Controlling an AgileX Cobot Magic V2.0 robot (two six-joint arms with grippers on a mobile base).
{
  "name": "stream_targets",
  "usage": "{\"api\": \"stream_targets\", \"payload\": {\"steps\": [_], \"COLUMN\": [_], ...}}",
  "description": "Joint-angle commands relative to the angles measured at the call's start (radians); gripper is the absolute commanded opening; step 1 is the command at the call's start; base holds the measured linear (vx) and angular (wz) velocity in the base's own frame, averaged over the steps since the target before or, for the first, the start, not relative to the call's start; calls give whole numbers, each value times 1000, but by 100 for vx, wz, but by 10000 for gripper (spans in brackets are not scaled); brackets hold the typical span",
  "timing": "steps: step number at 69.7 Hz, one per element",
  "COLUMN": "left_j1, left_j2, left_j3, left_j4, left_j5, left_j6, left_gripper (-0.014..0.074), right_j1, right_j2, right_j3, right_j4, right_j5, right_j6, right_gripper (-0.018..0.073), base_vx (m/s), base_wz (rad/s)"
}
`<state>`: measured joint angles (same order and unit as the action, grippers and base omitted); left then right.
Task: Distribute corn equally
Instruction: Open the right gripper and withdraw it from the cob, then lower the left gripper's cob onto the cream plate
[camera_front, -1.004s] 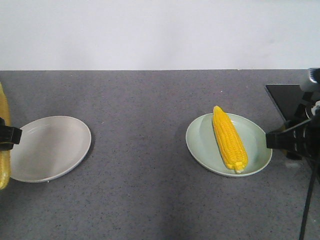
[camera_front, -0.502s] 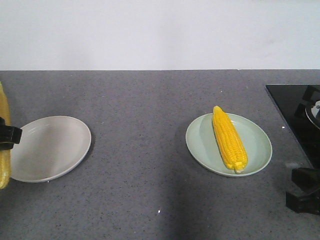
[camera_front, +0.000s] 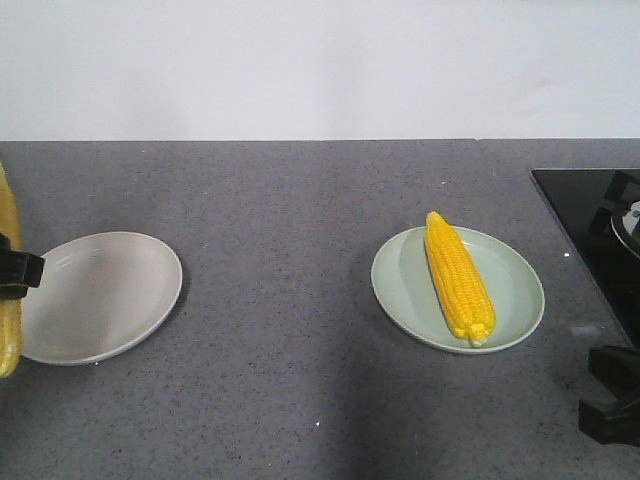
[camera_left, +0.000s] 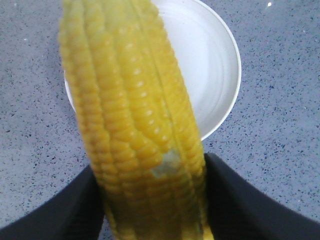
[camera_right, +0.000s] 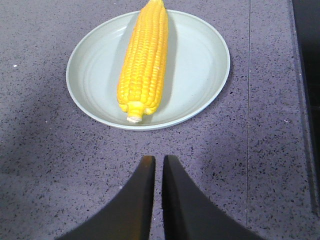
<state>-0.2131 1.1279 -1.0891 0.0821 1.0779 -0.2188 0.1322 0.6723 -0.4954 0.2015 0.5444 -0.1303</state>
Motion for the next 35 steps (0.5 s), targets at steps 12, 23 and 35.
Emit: {"api": "stream_targets", "payload": {"steps": [12,23,35], "left_j1": [0,0,0], "left_j2": [-24,-24,-24], "left_j3": [-27,-27,-27], "left_j4": [2,2,2], "left_j5": [-53,-62,-105], "left_j6": [-10,-10,-10], "left_gripper": [217,217,217], "right_j1": [-2,-2,-2], "right_j2": [-1,-1,-1], "right_j3": [-28,-28,-28], "right_j4": [5,5,5], "right_j5": [-52,-52,-52], "right_j6": [-5,-5,-5], "right_gripper": [-11,-11,-11], "base_vx": [0,0,0], "base_wz": [0,0,0]}}
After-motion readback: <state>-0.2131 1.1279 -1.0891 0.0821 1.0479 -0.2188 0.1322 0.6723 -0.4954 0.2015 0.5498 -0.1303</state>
